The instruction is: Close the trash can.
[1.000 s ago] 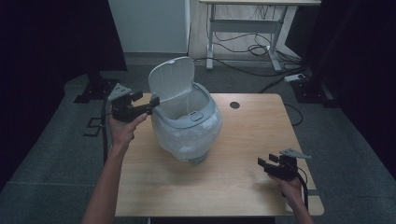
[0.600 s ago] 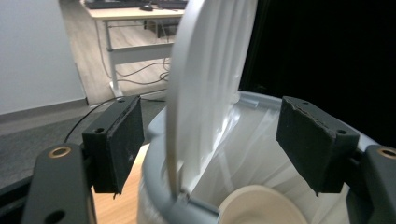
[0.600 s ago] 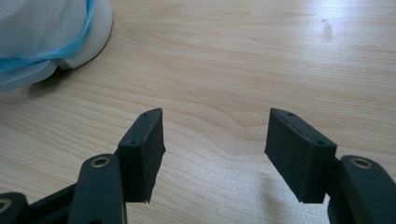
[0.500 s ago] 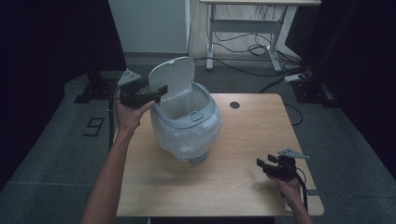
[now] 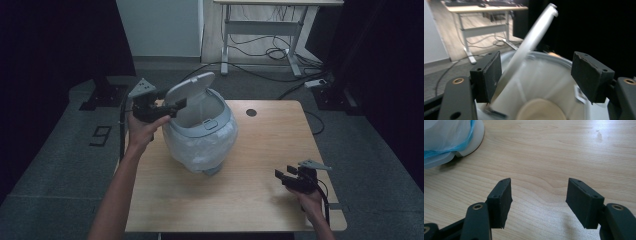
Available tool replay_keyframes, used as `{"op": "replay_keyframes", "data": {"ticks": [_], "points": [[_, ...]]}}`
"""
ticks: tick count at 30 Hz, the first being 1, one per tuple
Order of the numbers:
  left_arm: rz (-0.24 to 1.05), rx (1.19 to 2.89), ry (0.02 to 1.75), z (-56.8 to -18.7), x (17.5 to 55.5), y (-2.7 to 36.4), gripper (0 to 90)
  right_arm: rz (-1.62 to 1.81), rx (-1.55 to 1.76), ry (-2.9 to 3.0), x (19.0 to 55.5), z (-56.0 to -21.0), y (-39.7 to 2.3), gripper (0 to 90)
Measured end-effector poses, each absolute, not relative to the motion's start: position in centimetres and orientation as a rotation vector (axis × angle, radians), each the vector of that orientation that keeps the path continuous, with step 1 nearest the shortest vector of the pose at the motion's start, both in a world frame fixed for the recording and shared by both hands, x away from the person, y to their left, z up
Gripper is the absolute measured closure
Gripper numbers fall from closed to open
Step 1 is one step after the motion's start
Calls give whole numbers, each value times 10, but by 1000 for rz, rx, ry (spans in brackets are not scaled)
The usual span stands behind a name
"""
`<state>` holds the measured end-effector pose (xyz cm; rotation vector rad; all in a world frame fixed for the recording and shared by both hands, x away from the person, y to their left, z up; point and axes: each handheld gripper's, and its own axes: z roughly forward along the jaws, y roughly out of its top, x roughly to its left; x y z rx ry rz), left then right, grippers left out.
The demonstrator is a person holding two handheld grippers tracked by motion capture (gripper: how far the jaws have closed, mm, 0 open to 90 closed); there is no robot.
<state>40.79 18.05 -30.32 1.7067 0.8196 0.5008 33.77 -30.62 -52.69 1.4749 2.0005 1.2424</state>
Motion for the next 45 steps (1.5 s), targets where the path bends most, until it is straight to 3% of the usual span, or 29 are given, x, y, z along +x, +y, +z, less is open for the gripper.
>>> {"op": "replay_keyframes", "data": {"ticks": [6,13,22,34,45], "points": [[395,1772,810,-323,406,164,208,1246,1470,2006,337,-526,-305,366],[376,1770,816,-327,413,152,193,1244,1476,2003,337,-527,-307,366],[551,1837,908,-332,422,130,217,1246,1474,2000,336,-526,-307,365],[623,1897,977,-323,423,111,242,1232,1472,2016,337,-528,-303,361],[605,1901,1007,-321,422,107,264,1223,1464,2024,337,-529,-302,358]]}}
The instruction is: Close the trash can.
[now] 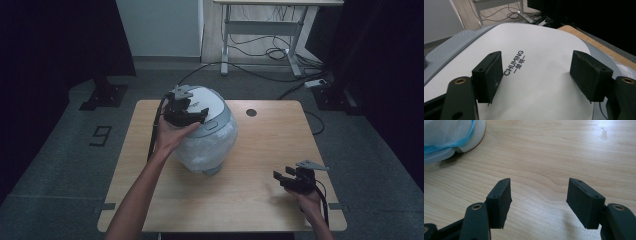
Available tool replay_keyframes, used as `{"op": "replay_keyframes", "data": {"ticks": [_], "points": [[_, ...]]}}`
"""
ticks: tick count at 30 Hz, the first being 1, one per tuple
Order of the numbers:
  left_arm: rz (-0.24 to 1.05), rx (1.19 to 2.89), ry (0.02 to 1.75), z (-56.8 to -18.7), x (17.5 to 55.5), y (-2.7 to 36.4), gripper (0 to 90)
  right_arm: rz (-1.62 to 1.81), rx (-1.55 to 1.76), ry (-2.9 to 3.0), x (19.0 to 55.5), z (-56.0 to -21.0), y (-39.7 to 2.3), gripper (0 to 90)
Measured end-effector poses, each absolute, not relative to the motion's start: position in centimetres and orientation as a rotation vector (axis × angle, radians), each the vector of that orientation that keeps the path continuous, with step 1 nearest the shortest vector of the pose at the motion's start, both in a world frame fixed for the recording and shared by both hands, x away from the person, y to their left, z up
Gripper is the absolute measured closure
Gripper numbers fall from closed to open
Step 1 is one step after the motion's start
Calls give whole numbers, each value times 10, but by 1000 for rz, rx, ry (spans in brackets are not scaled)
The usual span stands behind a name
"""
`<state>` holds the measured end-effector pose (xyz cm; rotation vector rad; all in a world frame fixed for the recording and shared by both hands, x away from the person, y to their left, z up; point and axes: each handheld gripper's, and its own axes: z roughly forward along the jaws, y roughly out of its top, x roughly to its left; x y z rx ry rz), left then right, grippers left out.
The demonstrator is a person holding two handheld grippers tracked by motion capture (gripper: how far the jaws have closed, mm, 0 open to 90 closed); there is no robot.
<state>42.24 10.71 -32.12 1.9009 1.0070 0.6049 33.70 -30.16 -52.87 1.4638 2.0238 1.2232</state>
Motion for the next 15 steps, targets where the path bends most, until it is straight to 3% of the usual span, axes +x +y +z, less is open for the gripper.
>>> {"op": "replay_keyframes", "data": {"ticks": [12,15], "points": [[646,1928,1012,-322,419,104,272,1227,1471,2016,337,-528,-303,358],[647,1903,991,-325,417,103,328,1225,1467,2020,337,-528,-303,358]]}}
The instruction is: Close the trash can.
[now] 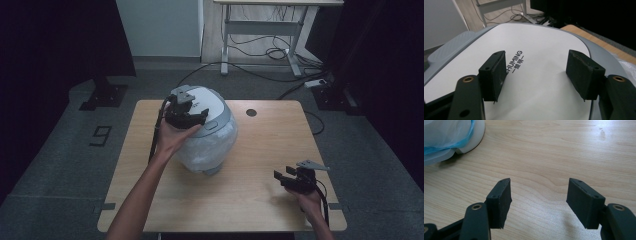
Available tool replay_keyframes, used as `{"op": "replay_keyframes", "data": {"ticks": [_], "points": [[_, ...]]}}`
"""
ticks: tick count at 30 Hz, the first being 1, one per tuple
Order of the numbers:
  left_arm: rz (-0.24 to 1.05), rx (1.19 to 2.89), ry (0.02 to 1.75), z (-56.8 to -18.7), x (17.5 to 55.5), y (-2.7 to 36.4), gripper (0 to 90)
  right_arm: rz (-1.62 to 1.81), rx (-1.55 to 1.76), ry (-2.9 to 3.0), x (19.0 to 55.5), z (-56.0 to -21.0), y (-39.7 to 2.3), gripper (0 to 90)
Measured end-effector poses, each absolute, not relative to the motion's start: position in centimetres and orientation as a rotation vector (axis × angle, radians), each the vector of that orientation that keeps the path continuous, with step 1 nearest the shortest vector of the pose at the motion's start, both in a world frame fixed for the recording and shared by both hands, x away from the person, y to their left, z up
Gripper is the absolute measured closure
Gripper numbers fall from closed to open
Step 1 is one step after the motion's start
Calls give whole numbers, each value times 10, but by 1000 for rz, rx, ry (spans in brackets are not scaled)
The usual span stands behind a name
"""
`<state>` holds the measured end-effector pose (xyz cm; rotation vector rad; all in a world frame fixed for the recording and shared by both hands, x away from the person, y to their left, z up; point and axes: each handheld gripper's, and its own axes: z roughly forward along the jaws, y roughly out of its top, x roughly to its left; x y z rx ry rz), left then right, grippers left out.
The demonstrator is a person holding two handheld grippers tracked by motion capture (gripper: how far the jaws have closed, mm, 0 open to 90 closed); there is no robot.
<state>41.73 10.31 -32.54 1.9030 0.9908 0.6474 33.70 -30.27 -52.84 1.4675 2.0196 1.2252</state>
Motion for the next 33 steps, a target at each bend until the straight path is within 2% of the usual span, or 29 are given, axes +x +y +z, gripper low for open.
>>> {"op": "replay_keyframes", "data": {"ticks": [5,9,13,18,33], "points": [[612,1914,981,-324,420,106,323,1225,1470,2020,337,-528,-303,357],[574,1883,967,-324,417,110,266,1233,1476,2009,337,-527,-306,357],[584,1804,949,-321,407,121,257,1233,1484,2002,337,-528,-308,356],[578,1785,935,-321,390,134,246,1236,1483,2000,337,-527,-308,354],[566,1711,907,-354,346,173,220,1228,1489,2003,337,-528,-310,351]]}}
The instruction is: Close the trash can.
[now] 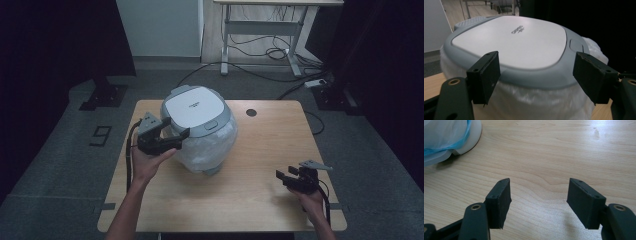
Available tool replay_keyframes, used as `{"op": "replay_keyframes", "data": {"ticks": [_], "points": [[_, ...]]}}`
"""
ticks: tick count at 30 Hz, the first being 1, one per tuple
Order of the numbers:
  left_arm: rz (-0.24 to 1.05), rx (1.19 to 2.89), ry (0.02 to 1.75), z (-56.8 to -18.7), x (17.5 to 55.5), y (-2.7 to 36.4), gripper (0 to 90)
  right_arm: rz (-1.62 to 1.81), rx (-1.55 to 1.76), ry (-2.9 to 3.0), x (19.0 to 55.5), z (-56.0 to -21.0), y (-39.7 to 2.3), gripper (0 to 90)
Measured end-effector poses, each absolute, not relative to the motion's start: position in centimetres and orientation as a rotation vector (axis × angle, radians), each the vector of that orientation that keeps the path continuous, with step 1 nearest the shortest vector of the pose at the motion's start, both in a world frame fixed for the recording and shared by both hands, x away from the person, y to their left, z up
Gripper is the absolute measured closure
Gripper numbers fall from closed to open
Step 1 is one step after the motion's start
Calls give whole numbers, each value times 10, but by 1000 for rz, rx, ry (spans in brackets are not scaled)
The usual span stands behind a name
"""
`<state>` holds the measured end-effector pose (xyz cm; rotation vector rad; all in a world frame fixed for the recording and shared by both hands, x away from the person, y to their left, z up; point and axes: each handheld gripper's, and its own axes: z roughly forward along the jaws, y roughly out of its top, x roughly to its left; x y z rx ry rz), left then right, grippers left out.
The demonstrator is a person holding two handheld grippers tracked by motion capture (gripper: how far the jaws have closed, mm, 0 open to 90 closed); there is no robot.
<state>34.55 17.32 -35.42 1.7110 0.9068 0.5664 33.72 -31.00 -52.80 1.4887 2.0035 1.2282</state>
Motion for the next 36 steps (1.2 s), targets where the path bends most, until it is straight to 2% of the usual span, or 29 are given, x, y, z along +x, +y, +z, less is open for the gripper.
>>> {"op": "replay_keyframes", "data": {"ticks": [7,19,36], "points": [[564,1737,938,-388,326,188,208,1225,1487,2006,337,-528,-310,351],[494,1818,1044,-458,321,200,203,1213,1490,2013,338,-530,-310,349],[476,1865,1079,-479,324,198,201,1203,1498,2002,339,-530,-315,344]]}}
